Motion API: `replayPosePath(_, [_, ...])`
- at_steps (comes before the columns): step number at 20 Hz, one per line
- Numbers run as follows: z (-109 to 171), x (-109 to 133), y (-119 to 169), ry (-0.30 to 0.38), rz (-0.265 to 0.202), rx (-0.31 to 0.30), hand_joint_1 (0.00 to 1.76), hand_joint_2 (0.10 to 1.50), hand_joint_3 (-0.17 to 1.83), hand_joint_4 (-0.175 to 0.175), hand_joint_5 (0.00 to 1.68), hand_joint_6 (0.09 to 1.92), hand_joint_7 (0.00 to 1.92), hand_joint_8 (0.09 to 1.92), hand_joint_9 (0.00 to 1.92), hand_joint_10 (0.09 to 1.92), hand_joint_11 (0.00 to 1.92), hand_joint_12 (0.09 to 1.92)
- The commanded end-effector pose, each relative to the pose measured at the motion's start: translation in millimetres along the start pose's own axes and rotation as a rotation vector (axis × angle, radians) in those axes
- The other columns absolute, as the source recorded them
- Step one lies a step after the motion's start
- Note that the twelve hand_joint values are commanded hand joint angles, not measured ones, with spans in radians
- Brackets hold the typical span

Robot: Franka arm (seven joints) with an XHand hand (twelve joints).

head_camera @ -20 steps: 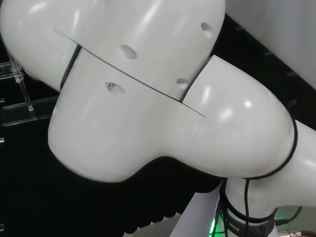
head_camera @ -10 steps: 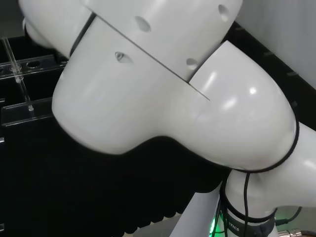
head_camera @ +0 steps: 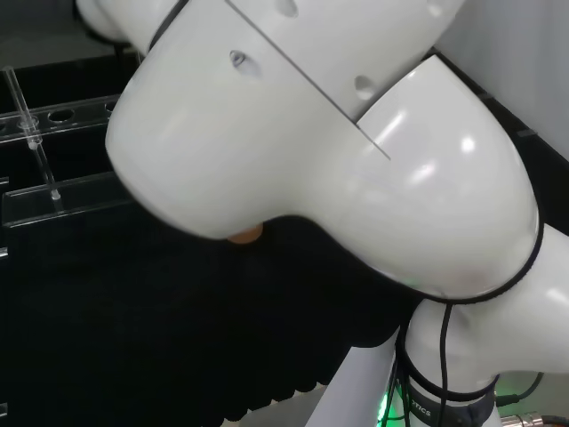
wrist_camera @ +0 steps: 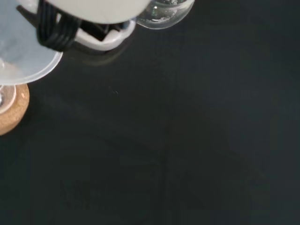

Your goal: Pour all the NaCl from the weighing funnel into the round-bottom flask.

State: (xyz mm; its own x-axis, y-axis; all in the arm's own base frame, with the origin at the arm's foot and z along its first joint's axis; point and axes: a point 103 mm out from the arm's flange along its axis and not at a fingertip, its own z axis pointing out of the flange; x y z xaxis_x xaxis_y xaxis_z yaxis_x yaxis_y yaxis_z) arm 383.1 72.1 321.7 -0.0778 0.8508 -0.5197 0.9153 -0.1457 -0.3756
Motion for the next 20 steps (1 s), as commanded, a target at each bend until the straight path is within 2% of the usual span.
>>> replayPosePath(1, [11,-18,1,0.191,0.004,0.013,1.13,0.63,0.70,0.175,1.29,0.65,0.56,0.66,0.97,0.25,0.87,0.98])
replayPosePath(8, [10,-30,0,0.266,0.031,0.006,1.13,0.63,0.70,0.175,1.29,0.65,0.56,0.66,0.97,0.25,0.86,0.98])
replayPosePath(20, [21,-51,9,0.310,0.084,0.025,1.13,0.63,0.70,0.175,1.29,0.66,0.56,0.66,0.97,0.25,0.85,0.99])
